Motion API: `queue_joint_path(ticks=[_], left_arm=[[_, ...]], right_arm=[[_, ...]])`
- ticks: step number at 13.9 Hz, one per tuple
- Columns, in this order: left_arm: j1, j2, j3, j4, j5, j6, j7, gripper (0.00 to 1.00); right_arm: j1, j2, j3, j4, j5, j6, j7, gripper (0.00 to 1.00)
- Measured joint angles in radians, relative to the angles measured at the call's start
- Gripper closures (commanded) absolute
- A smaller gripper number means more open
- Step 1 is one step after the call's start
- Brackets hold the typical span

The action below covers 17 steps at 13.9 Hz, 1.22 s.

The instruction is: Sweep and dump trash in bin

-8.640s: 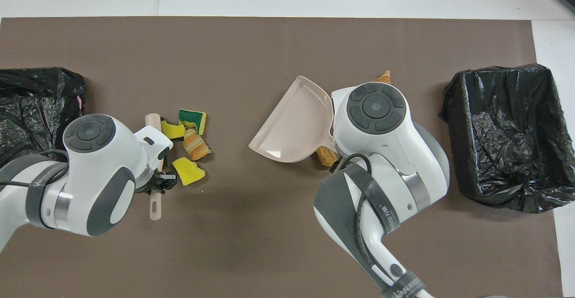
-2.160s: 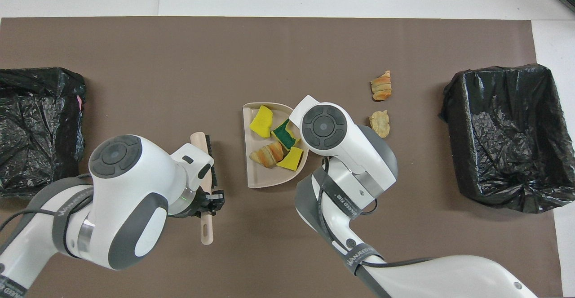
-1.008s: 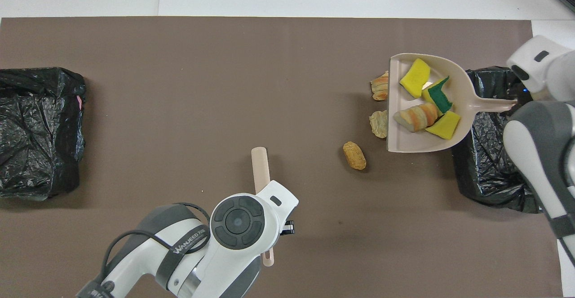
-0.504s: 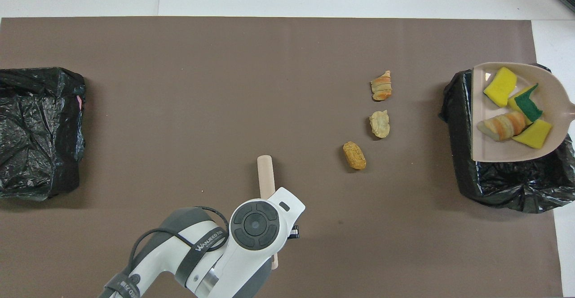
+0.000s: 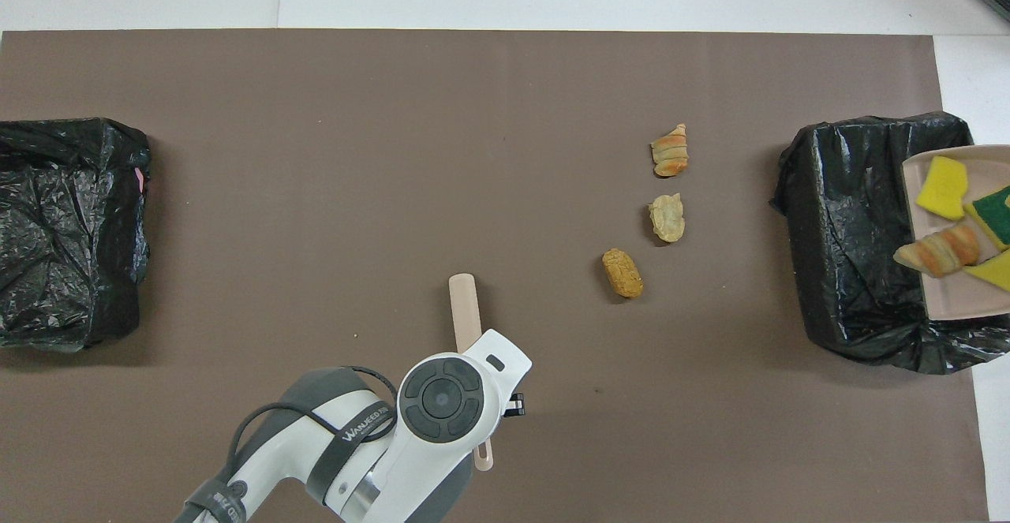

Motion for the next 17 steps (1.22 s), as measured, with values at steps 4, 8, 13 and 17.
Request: queue_joint_path(ticks=[4, 8, 13, 17], left_arm=[[0.025, -0.001, 0.017, 0.008, 0.000, -0.002, -0.002, 0.00], [0.160, -0.021, 0.025, 0.069, 0.009, -0.075, 0.008, 0.00], [0.346, -0.117, 0.030, 0.125, 0.048, -0.227, 0.112, 0.00], [0.471, -0.159, 0.031, 0.124, 0.065, -0.364, 0.251, 0.00]], right_arm=[[0.003, -0.039, 0.000, -0.061, -0.093, -0.001, 0.016, 1.00], [0.044, -0.062, 0.002, -0.084, -0.222, -0.016, 0.017, 1.00], [0.059, -0.092, 0.005, -0.128, -0.309, -0.018, 0.068, 1.00], [0.095, -0.105, 0.011, -0.143, -0.351, -0.025, 0.103, 1.00]])
